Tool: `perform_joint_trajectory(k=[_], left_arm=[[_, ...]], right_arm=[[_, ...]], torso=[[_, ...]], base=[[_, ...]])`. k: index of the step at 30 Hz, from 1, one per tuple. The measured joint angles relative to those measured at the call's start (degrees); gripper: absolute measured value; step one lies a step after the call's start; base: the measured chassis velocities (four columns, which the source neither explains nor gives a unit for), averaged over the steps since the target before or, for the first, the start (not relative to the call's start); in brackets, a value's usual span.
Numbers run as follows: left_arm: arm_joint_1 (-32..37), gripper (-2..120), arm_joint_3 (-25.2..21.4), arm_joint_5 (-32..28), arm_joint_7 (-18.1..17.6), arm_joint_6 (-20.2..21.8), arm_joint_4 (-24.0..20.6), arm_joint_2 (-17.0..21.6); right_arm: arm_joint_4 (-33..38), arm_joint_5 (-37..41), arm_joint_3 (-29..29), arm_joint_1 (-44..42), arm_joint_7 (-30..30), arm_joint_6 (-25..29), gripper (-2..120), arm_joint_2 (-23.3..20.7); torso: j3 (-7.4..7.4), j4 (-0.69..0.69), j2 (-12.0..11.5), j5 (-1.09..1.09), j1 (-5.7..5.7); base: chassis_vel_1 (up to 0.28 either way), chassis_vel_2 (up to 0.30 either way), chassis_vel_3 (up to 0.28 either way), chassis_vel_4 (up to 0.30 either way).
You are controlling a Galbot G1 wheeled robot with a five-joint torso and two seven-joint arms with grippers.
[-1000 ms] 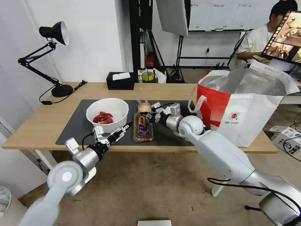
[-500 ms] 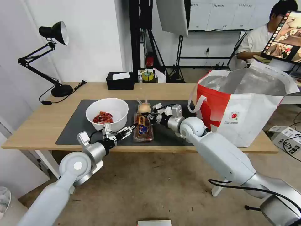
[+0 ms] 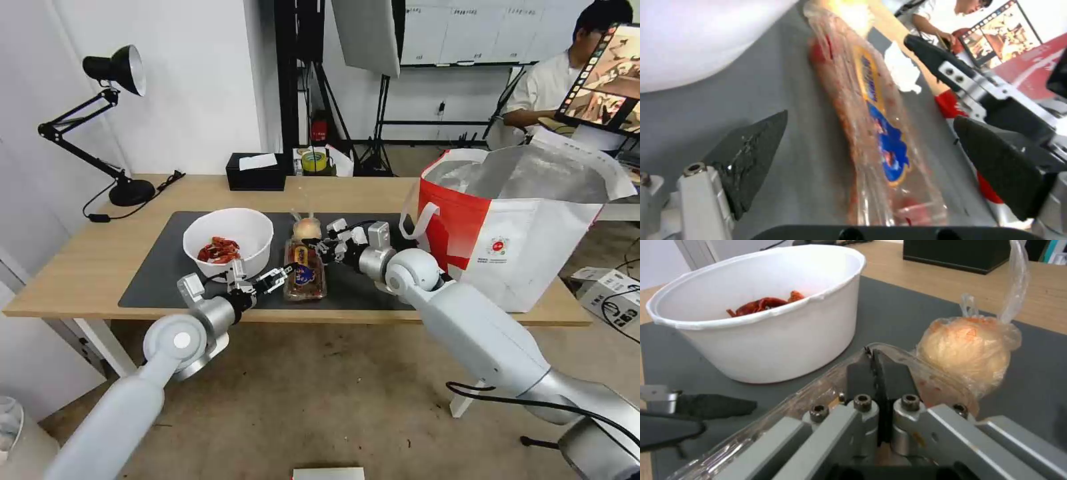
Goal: Pick up the trash from the table and place it into the takeout bag.
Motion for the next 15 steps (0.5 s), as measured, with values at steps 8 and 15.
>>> perform_joint_trajectory(k=[8, 15], left_arm=[[-2.1, 100, 1.7, 0.3, -1.2, 0.0, 1.6, -0.5], [-3.3, 100, 3.1, 0.2, -1.7, 0.0, 2.3, -0.8]], right_arm=[[-0.1, 0.0, 0.2, -0.1, -0.1, 0.1, 0, 0.0], [0.3, 0.0, 0.2, -0.2, -0.1, 0.1, 0, -0.4]], torso=[[0.0, 0.0, 0.0, 0.0, 0.0], [0.0, 0.0, 0.0, 0.0, 0.0]], base=[[0.0, 0.0, 0.0, 0.0], [0.0, 0.0, 0.0, 0.0]])
